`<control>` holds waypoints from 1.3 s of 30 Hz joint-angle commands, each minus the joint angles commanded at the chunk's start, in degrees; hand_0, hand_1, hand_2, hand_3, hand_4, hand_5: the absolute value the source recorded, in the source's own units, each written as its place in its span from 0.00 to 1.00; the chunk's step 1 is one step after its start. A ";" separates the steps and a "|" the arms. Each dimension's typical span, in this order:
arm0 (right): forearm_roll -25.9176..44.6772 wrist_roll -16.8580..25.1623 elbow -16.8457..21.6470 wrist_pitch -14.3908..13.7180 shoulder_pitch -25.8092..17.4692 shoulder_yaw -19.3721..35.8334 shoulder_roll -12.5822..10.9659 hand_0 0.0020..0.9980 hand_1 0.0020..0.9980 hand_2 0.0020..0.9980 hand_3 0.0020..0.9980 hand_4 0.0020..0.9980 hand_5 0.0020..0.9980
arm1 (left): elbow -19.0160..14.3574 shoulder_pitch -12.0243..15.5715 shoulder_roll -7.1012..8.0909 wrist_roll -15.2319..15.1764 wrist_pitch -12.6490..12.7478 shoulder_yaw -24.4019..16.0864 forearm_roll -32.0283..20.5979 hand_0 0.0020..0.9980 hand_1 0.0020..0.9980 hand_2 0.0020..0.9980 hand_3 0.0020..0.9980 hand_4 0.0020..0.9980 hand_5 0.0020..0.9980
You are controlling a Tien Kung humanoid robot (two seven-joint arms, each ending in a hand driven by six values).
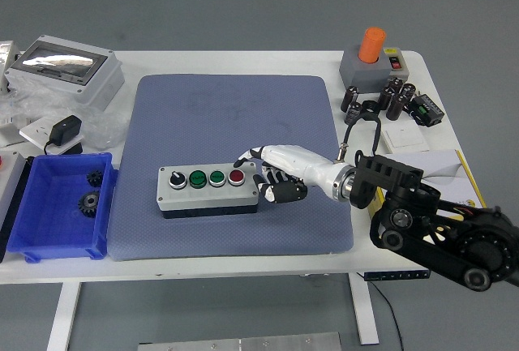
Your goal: Pick up the button,place it on the desk,press the button,press the button
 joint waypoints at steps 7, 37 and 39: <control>10.20 8.14 0.13 -3.74 -7.54 9.86 1.03 0.11 0.14 0.18 0.77 0.21 0.01 | -0.01 0.11 -0.19 0.26 -0.33 -0.03 0.29 0.72 0.70 0.68 0.79 0.46 0.90; 14.48 28.93 -4.33 -29.69 -29.79 39.01 4.96 0.92 0.94 0.96 0.99 0.96 0.67 | 0.78 0.34 0.40 0.67 -1.52 -0.15 1.76 0.72 0.70 0.68 0.82 0.49 0.88; 14.84 29.01 -4.48 -29.57 -30.08 38.96 5.13 0.90 0.92 0.92 0.94 0.96 0.68 | 0.82 0.41 0.51 0.64 -1.55 -0.14 1.73 0.72 0.70 0.68 0.82 0.49 0.88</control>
